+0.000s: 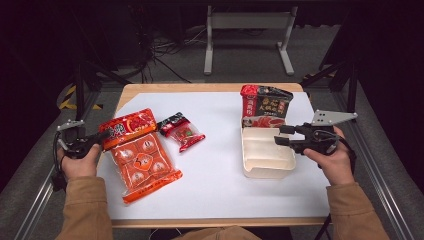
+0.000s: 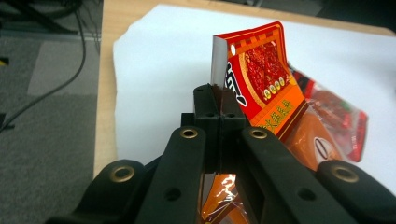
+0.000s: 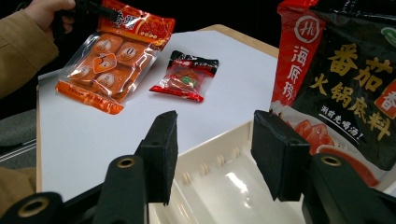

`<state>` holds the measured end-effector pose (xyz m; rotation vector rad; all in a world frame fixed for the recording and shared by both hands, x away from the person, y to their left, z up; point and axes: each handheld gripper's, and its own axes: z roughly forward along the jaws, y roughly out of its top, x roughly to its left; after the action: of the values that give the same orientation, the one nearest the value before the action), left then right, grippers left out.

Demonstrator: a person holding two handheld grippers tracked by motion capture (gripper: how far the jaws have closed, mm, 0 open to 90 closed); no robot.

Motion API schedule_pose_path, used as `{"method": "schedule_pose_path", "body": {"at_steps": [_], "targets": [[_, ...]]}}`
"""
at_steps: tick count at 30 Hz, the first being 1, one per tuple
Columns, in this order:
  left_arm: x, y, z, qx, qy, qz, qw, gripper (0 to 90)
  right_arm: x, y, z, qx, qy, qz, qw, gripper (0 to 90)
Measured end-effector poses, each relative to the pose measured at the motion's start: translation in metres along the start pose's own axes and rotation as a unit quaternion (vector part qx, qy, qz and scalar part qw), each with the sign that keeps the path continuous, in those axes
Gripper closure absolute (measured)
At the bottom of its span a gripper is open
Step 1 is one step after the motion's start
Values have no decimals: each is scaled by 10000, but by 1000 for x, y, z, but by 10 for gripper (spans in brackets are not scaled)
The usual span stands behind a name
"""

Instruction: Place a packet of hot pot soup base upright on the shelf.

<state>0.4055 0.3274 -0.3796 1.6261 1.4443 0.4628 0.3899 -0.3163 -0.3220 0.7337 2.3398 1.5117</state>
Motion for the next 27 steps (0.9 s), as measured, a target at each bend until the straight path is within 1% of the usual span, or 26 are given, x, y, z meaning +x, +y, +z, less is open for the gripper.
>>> {"method": "schedule_pose_path", "body": {"at_steps": [1,3,5,8,9,10,11,16,20,21,23,26,27], "targets": [[-4,2,-3,-76,-13,40,10000,900,0,0,0,-5,4,1,10000,513],[-12,7,-10,-132,-52,106,9998,900,1,1,-1,-14,14,-3,10000,518],[-19,11,-16,-208,-23,233,9995,900,1,1,-1,-2,59,23,10000,529],[-30,16,-24,-325,-68,356,9988,900,2,2,-1,-6,72,38,10000,535],[-30,16,-24,-325,-68,356,9988,900,2,2,-1,-6,72,38,10000,535],[-37,18,-29,-407,-116,445,9981,900,2,2,-1,-13,78,45,10000,537],[-40,19,-32,-453,-159,483,9977,900,2,2,-2,-19,71,49,10000,538],[-53,24,-42,-618,-284,692,9953,900,2,2,-2,-32,72,67,9999,539],[-69,28,-52,-782,-420,933,9917,900,3,3,-3,-59,72,75,9999,539],[-74,29,-55,-830,-463,1027,9902,900,3,3,-3,-68,78,84,9999,541],[-82,31,-60,-904,-565,1143,9877,900,4,4,-4,-93,84,91,9999,540],[-97,33,-68,-1037,-753,1330,9828,900,5,5,-5,-109,81,58,9999,539],[-97,33,-68,-1037,-753,1330,9828,900,5,5,-5,-138,73,65,9999,534]]}}
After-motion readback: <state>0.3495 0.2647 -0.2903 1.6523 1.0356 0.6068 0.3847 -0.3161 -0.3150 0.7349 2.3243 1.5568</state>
